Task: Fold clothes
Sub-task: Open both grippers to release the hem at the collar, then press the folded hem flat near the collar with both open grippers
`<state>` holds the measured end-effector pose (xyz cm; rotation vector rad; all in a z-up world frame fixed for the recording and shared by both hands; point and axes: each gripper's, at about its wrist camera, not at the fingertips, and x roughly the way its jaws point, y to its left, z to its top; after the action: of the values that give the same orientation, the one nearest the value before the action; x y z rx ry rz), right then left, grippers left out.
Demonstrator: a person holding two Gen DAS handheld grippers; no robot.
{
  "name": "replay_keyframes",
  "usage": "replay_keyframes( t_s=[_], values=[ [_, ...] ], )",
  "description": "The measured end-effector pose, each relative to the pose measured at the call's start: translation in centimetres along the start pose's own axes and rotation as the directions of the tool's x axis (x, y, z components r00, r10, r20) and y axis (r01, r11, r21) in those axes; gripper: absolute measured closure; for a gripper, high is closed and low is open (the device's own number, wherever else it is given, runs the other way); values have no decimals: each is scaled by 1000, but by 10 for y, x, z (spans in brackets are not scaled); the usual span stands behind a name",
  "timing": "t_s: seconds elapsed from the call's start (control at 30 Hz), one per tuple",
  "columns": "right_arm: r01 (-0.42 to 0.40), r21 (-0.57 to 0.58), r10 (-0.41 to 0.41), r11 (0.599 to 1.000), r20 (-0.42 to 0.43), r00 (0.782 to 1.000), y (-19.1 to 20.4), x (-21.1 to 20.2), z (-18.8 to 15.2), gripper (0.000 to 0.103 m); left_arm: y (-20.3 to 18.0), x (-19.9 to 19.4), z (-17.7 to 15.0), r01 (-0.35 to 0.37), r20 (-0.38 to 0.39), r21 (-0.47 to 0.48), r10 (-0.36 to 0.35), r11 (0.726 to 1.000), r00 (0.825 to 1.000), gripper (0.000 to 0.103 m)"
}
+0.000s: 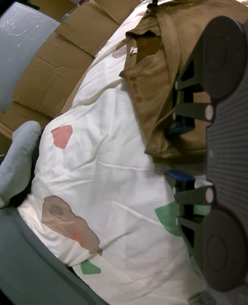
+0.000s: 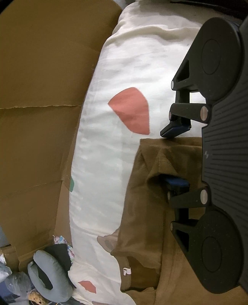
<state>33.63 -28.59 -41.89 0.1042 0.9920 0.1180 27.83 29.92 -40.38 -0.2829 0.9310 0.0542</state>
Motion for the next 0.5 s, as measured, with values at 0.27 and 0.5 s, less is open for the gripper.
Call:
replay_keyframes(
  t_s=[0.27, 0.5],
  values=[
    [3, 11, -3, 1000, 33, 999, -5, 1, 10, 53, 1, 4, 4, 15, 24, -6, -15, 1000, 1000, 67],
    [-24, 66, 17, 998, 95, 995, -13, -22, 19, 53, 4, 1, 3, 23, 47, -15, -22, 1000, 999, 75]
  ],
)
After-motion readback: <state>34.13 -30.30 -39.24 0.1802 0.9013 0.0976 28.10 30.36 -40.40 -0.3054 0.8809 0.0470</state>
